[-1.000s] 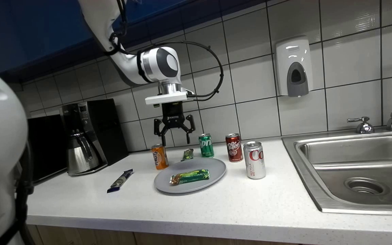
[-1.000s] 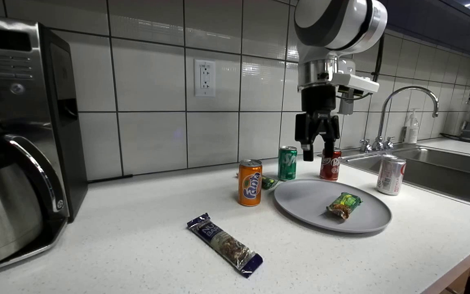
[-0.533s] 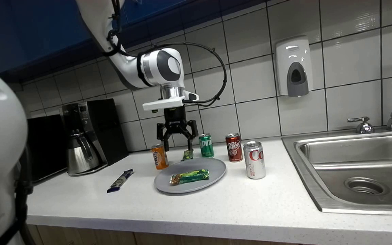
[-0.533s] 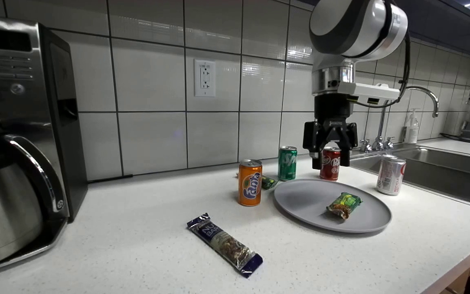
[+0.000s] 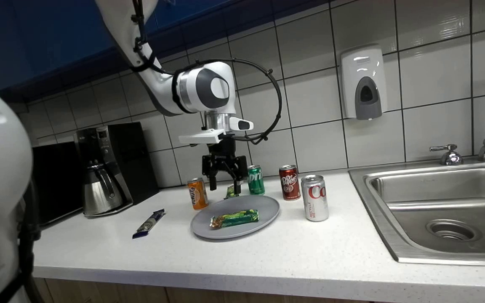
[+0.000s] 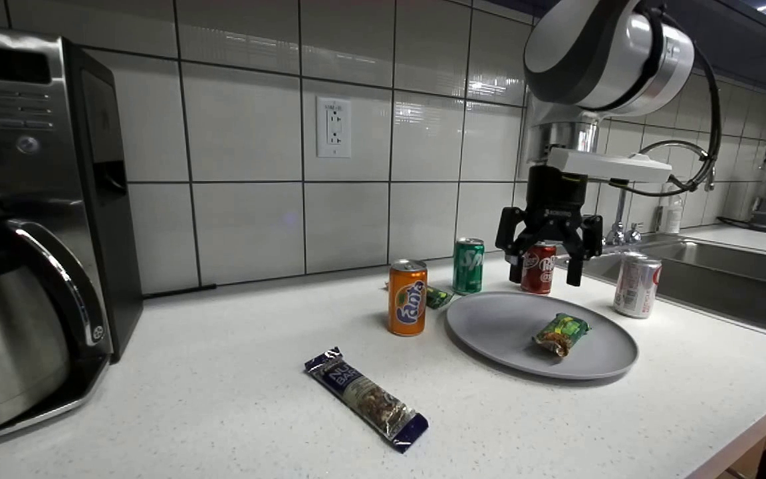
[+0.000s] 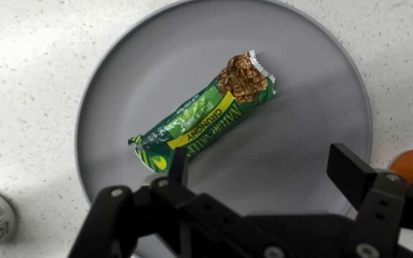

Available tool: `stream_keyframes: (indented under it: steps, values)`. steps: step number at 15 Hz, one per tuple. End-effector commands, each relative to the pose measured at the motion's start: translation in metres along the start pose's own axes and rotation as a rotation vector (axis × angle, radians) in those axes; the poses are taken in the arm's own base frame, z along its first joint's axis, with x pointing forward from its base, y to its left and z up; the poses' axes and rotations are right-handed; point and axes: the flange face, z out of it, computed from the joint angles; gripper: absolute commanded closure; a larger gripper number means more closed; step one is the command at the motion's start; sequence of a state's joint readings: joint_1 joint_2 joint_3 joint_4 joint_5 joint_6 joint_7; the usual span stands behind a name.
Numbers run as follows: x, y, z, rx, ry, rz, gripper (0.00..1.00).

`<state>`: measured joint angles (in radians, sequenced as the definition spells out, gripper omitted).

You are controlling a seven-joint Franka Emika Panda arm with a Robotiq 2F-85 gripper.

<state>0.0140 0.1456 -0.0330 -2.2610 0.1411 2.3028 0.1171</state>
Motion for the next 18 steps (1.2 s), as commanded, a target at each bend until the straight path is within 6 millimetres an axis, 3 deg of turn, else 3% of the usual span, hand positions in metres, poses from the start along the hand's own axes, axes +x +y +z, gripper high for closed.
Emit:
stream_keyframes:
  steps: [1, 18]
  values:
    - [-0.014, 0.006, -0.005, 0.020, 0.046, 0.115, 0.00]
    - [-0.033, 0.019, 0.037, 0.012, 0.060, 0.516, 0.00]
